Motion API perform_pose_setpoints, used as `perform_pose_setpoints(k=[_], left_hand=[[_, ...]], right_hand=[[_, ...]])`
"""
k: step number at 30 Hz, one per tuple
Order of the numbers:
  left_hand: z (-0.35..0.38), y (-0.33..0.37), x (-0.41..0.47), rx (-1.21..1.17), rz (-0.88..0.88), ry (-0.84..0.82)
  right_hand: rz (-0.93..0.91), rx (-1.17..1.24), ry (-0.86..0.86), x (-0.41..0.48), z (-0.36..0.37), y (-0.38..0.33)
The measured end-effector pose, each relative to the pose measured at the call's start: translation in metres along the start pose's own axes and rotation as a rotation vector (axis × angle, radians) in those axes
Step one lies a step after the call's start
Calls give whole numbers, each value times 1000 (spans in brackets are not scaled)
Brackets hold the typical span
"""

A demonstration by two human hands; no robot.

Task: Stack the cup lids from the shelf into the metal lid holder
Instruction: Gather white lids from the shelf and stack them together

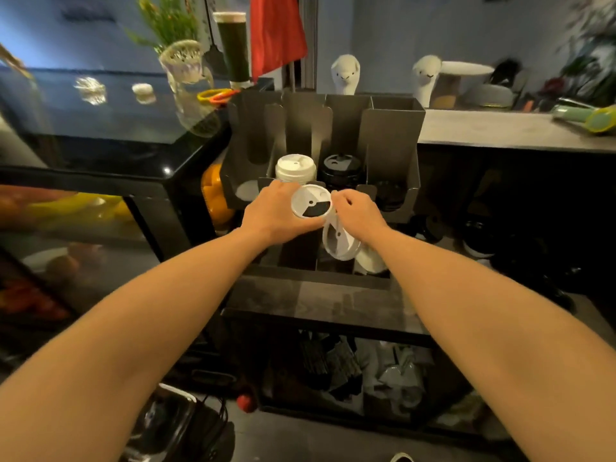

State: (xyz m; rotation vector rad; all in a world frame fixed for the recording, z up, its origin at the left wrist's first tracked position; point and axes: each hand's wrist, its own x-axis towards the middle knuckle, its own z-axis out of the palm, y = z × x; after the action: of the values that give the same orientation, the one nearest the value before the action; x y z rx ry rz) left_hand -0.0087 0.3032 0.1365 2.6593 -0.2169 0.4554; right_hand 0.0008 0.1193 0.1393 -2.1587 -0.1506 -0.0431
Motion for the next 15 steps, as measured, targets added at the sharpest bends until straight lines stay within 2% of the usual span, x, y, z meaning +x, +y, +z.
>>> perform_pose_setpoints(k=[3,7,15], left_hand=[[-16,-7,26,40,-17,52],[-33,-13,62,132,-24,-3],[-24,-26,110,145,-93,-79]], right_hand=[[-42,-57,-65,18,-5,-20],[-97,-141,-100,40,-11,-46],[-7,-323,-363,74,-6,-76]])
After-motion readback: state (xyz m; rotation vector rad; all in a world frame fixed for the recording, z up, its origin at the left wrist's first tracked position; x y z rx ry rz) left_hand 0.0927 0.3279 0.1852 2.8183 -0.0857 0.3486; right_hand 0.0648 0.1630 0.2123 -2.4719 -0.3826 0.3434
